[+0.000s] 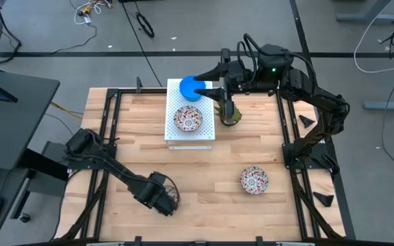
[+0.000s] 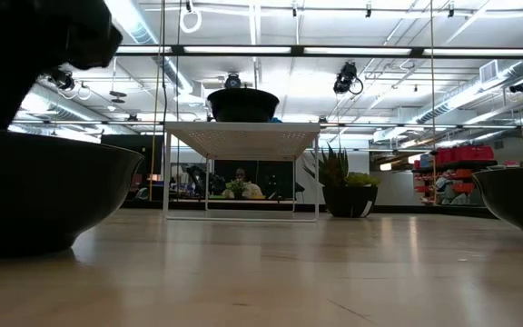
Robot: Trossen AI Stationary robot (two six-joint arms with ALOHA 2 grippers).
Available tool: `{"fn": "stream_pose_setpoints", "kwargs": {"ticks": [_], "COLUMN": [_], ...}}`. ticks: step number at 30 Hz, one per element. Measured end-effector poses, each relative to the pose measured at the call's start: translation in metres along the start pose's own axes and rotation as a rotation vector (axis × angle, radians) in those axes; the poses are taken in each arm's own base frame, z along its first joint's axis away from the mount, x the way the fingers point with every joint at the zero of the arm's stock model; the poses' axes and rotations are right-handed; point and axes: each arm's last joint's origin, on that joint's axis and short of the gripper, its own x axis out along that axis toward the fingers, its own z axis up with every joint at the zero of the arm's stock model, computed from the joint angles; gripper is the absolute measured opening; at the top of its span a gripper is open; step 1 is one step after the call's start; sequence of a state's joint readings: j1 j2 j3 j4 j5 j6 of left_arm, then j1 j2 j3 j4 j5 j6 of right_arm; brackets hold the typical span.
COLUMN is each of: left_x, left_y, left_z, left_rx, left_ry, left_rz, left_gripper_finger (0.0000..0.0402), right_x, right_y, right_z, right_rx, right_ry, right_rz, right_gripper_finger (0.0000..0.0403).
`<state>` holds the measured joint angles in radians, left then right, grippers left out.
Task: Pick & Place Mini bowls
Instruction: Stack the bottom white patterned bowl on top of the white patterned bowl on the shelf
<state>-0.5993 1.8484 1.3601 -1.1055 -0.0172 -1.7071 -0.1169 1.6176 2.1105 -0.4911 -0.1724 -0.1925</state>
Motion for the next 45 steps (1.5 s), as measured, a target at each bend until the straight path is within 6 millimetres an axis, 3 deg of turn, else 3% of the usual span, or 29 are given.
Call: {"fn": "stream_pose_setpoints", "kwargs": {"ticks": [9,13,17,23,26,36,45], "left_x": [0.033,0.035,0.033,0.028,0.017,-0.021,-0.074], "left_y": [0.003,0.004,0.002,-0.002,-0.005,0.019,0.056], "left_z": [0.001,0.002,0.005,0.016,0.024,0.056,0.087], "left_rx": [-0.003,0.003,0.052,0.107,0.152,0.213,0.218], "left_ry": [-0.003,-0.003,0.033,0.042,0.047,0.131,0.144], "left_rz": [-0.074,-0.072,-0.074,-0.091,-0.133,-0.175,-0.349], "left_gripper_finger": [0.0252,0.0235,0.0177,0.0059,0.0015,0.0011,0.0012], "right_x": [0.0,0.0,0.0,0.0,0.0,0.0,0.0], "right_y": [0.0,0.0,0.0,0.0,0.0,0.0,0.0], "right_z": [0.0,0.0,0.0,0.0,0.0,0.0,0.0], "right_rx": [0.0,0.0,0.0,0.0,0.0,0.0,0.0], "right_ry": [0.0,0.0,0.0,0.0,0.0,0.002,0.003], "right_rz": [0.0,0.0,0.0,0.0,0.0,0.001,0.001], "right_gripper_finger": [0.0162,0.0162,0.0162,0.0162,0.0162,0.0162,0.0162]}}
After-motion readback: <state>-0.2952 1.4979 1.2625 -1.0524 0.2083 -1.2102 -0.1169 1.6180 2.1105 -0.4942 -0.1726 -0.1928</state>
